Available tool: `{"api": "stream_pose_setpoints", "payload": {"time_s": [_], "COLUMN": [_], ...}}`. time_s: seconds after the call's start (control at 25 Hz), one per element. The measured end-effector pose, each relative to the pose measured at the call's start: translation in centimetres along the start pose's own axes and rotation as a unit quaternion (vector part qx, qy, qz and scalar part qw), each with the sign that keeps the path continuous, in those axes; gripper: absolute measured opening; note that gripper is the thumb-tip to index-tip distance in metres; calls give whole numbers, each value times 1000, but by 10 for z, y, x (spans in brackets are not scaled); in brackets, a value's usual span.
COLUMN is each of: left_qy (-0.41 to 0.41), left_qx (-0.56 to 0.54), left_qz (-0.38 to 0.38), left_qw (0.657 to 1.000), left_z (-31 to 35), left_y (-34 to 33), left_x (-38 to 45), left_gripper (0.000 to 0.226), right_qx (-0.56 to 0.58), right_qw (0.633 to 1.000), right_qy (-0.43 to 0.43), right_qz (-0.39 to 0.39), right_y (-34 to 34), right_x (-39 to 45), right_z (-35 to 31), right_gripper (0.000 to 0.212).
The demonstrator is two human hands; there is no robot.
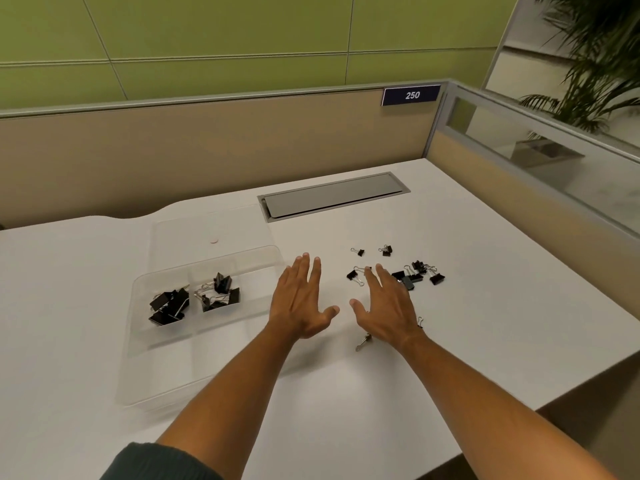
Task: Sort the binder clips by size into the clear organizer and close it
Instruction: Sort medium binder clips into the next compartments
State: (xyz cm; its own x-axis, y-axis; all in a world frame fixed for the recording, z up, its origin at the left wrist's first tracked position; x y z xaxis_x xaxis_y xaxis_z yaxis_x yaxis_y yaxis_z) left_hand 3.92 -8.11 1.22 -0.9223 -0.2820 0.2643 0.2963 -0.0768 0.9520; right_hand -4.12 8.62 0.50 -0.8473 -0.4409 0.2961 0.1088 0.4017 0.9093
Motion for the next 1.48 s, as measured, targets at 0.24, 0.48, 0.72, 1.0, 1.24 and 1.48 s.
{"api": "stream_pose_setpoints", "payload": {"time_s": [0.24, 0.48, 0.72, 1.0, 1.24, 1.48], "left_qy": [-13, -25, -23, -10, -25, -64], "left_qx": [1, 1, -6, 1, -13, -50], "left_qz": [-16, -34, -47, -56, -56, -58], "left_qw": [1000, 999, 999, 998, 998, 995], "left_z": [42, 77, 95, 93, 102, 134], "left_y": [-21, -41, -58, -66, -71, -80], "left_x": [18, 31, 42, 48, 60, 84], "left_gripper": [98, 98, 97, 95, 87, 78], "right_qx": [9, 4, -3, 16, 65, 133], "right_qw": [1000, 999, 999, 998, 996, 991], "right_qy": [-21, -42, -50, 57, 51, -3], "right_qz": [-15, -20, -15, -18, -35, -14], "right_y": [1, -1, -4, -19, -19, 1], "right_x": [8, 15, 25, 49, 45, 39], "right_z": [49, 94, 126, 129, 132, 151], "right_gripper": [76, 75, 62, 53, 39, 45]}}
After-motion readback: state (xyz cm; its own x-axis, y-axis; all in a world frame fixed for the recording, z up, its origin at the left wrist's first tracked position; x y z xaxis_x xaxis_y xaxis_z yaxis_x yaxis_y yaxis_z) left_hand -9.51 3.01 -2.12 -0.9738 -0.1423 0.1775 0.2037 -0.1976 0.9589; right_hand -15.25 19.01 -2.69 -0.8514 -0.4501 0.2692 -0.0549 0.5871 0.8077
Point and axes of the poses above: each hand's wrist, its own x-axis towards the middle knuckle, its own y-axis out of the back of the hand, z = x × y, the point moved 1 cm from there along x, towards the middle knuckle, and after that the axes turned 14 degrees about z, right-handed, at the moved point
